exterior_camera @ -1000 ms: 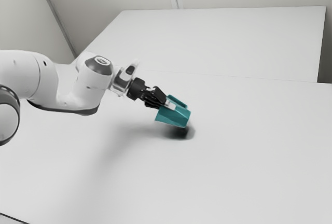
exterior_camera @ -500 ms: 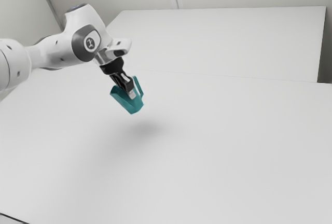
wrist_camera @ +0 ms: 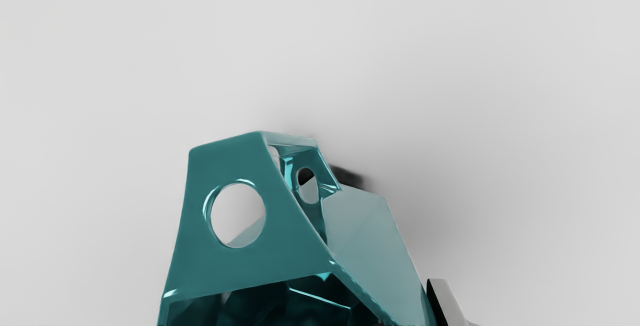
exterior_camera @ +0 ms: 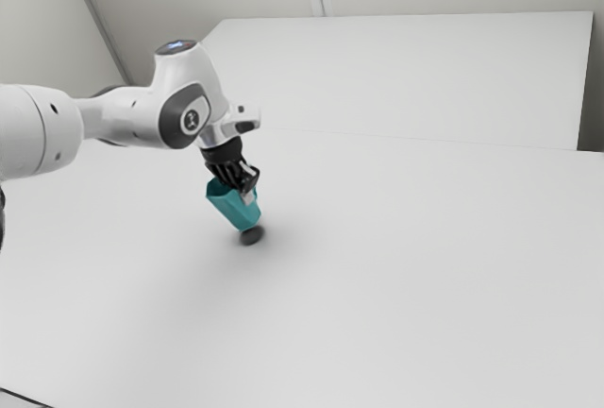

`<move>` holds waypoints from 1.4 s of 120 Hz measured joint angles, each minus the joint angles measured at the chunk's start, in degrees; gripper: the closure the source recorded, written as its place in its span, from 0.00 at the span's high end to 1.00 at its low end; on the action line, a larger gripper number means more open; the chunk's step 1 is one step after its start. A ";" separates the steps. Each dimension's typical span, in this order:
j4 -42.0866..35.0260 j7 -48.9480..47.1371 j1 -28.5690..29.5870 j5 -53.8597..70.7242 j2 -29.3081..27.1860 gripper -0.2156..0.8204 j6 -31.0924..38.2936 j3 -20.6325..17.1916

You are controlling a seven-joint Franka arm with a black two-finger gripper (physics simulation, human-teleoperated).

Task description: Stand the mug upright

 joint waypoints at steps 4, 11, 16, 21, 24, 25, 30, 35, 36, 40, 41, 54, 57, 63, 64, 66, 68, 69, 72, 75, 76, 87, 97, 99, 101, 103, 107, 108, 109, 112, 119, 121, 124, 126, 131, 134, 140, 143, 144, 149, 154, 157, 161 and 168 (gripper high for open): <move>-0.01 -0.78 -0.12 0.31 0.38 0.04 0.20 0.00; -0.01 -2.04 -0.26 0.82 1.02 0.04 0.48 0.00; -0.01 -2.87 -0.33 1.09 1.50 0.04 0.63 0.00; -0.01 -3.65 -0.35 1.29 1.98 0.04 0.75 0.00; -0.01 -4.08 -0.35 1.37 2.24 0.04 0.81 0.00; -0.01 -4.23 -0.35 1.41 2.32 0.04 0.83 0.00; -0.01 -4.91 -0.36 1.53 2.57 0.04 0.91 0.00; -0.01 -5.55 -0.37 1.62 2.70 0.04 0.98 0.00; -0.01 -5.67 -0.38 1.64 2.71 0.04 0.99 0.00; 0.03 -6.15 -0.46 1.71 2.78 0.04 1.03 0.00; 0.03 -6.26 -0.50 1.72 2.80 0.04 1.04 0.00; 0.08 -7.62 -0.70 1.84 3.48 0.05 1.13 0.00; 0.11 -7.90 -0.70 1.85 3.72 0.05 1.14 0.00; 0.19 -8.42 -0.71 1.87 4.11 0.05 1.16 0.00; 0.20 -8.50 -0.71 1.87 4.14 0.05 1.16 0.00; 0.22 -8.66 -0.71 1.87 4.20 0.05 1.16 0.00; 0.23 -8.81 -0.71 1.87 4.25 0.05 1.17 0.00; 0.23 -8.88 -0.71 1.86 4.26 0.05 1.17 0.00; 0.24 -9.08 -0.72 1.83 4.30 0.06 1.17 0.00; 0.25 -9.23 -0.74 1.75 4.33 0.08 1.16 0.00; 0.25 -9.27 -0.75 1.71 4.33 0.09 1.16 0.00; 0.31 -9.64 -0.79 1.38 4.36 0.27 1.12 0.00; 0.46 -9.89 -0.79 1.22 4.16 0.43 1.10 0.00; 0.49 -9.94 -0.81 1.20 4.05 0.46 1.09 0.00; 0.52 -9.98 -0.83 1.18 3.93 0.49 1.07 0.00; 0.56 -10.03 -0.84 1.16 3.77 0.51 1.04 0.00; 0.63 -10.11 -0.87 1.14 3.29 0.55 0.93 0.00; 0.66 -10.13 -0.88 1.13 3.17 0.56 0.90 0.00; 0.67 -10.15 -0.90 1.13 3.05 0.57 0.87 0.00; 0.72 -10.20 -0.96 1.12 2.56 0.59 0.78 0.00; 1.00 -10.31 -1.06 1.09 1.06 0.64 0.22 0.00; 1.23 -10.33 -1.09 1.08 0.59 0.65 -0.06 0.00; 1.82 -10.37 -1.12 1.07 -0.06 0.67 -0.63 0.00; 2.35 -10.39 -1.15 1.07 -0.38 0.68 -1.10 0.00; 3.72 -10.45 -1.21 1.05 -0.94 0.70 -2.41 0.00; 4.63 -10.48 -1.23 1.05 -1.12 0.71 -3.34 0.02; 6.87 -10.54 -1.14 1.03 -1.28 0.73 -5.53 0.06; 8.27 -10.56 -1.04 1.01 -1.30 0.73 -6.82 0.07; 8.69 -10.56 -0.99 1.01 -1.31 0.74 -7.25 0.07; 11.04 -10.53 -0.74 0.99 -1.31 0.75 -9.46 0.14; 13.60 -10.39 -0.47 1.02 -1.21 0.75 -11.59 0.23; 14.94 -10.25 -0.32 1.03 -1.16 0.76 -12.72 0.30; 16.61 -9.98 -0.21 1.05 -1.09 0.76 -14.03 0.48; 19.47 -9.47 0.33 1.09 -0.99 0.77 -16.12 0.67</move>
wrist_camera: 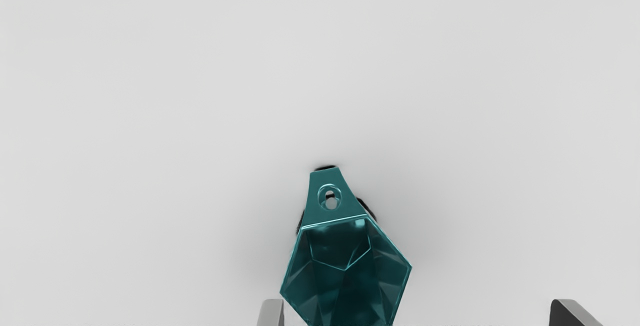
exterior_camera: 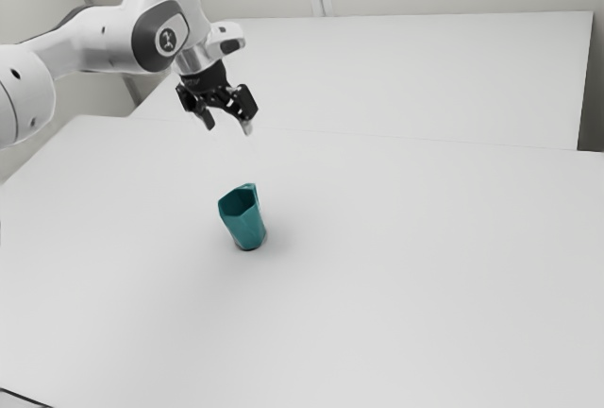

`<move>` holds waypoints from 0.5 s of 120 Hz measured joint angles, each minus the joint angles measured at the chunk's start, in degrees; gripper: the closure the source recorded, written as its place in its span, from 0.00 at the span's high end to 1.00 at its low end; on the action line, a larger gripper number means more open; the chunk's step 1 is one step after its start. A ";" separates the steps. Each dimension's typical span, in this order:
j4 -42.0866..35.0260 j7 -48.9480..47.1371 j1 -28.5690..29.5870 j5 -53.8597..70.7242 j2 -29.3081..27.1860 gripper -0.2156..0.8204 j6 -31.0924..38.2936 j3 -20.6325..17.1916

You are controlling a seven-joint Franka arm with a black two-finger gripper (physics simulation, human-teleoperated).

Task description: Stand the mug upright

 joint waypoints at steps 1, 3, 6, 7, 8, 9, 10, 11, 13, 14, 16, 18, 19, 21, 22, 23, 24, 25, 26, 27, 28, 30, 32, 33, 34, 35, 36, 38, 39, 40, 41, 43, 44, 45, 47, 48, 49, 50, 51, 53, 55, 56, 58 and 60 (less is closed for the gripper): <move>0.42 0.07 0.07 0.01 0.01 0.77 -0.31 0.03; 1.30 0.23 0.14 0.06 0.03 0.77 -0.96 0.19; 2.47 0.49 0.18 0.17 0.05 0.77 -1.84 0.53; 2.82 0.58 0.21 0.20 0.06 0.77 -2.12 0.63; 3.16 0.67 0.24 0.23 0.06 0.78 -2.39 0.74; 3.51 0.77 0.27 0.25 0.06 0.78 -2.65 0.83; 3.91 0.87 0.32 0.28 0.07 0.78 -2.93 0.90; 4.26 0.97 0.36 0.30 0.07 0.78 -3.20 0.97; 5.00 1.17 0.42 0.34 0.08 0.78 -3.75 1.09; 5.42 1.27 0.46 0.36 0.08 0.78 -4.04 1.13; 6.12 1.46 0.52 0.39 0.08 0.78 -4.61 1.19; 6.68 1.65 0.54 0.42 0.08 0.78 -5.18 1.24; 6.90 1.74 0.55 0.44 0.07 0.78 -5.46 1.25; 7.26 1.93 0.54 0.46 0.05 0.78 -6.00 1.28; 7.41 2.01 0.53 0.47 0.04 0.78 -6.25 1.29; 7.54 2.10 0.52 0.48 0.03 0.78 -6.49 1.30; 7.65 2.19 0.51 0.49 0.03 0.78 -6.72 1.31; 7.75 2.27 0.49 0.50 0.01 0.78 -6.94 1.31; 7.84 2.36 0.47 0.51 -0.02 0.78 -7.16 1.32; 7.92 2.44 0.45 0.52 -0.04 0.78 -7.36 1.32; 7.99 2.52 0.43 0.53 -0.06 0.78 -7.56 1.33; 8.11 2.68 0.39 0.54 -0.09 0.79 -7.94 1.34; 8.21 2.84 0.36 0.55 -0.12 0.79 -8.29 1.34; 8.27 2.92 0.35 0.55 -0.12 0.79 -8.45 1.34; 8.34 2.99 0.33 0.55 -0.13 0.79 -8.60 1.34; 8.40 3.07 0.32 0.55 -0.14 0.79 -8.75 1.34; 8.45 3.14 0.31 0.55 -0.14 0.79 -8.89 1.34; 8.52 3.29 0.30 0.54 -0.15 0.79 -9.15 1.35; 8.56 3.36 0.30 0.54 -0.16 0.79 -9.28 1.35; 8.58 3.43 0.30 0.53 -0.16 0.79 -9.40 1.35; 8.60 3.50 0.30 0.52 -0.16 0.79 -9.51 1.35; 8.64 3.63 0.31 0.50 -0.17 0.79 -9.73 1.35; 8.66 3.70 0.32 0.49 -0.17 0.79 -9.83 1.35; 8.67 3.76 0.32 0.49 -0.17 0.79 -9.93 1.35; 8.69 3.89 0.33 0.47 -0.17 0.79 -10.11 1.35; 8.70 3.95 0.34 0.46 -0.17 0.79 -10.20 1.35; 8.70 4.02 0.35 0.45 -0.17 0.79 -10.28 1.35; 8.71 4.08 0.35 0.44 -0.17 0.79 -10.36 1.35; 8.71 4.14 0.36 0.43 -0.17 0.79 -10.44 1.35; 8.72 4.25 0.36 0.40 -0.18 0.79 -10.58 1.35; 8.73 4.37 0.37 0.37 -0.18 0.79 -10.71 1.35; 8.73 4.42 0.37 0.36 -0.18 0.79 -10.78 1.35; 8.73 4.53 0.37 0.34 -0.18 0.79 -10.90 1.35; 8.73 4.64 0.37 0.32 -0.18 0.79 -11.00 1.35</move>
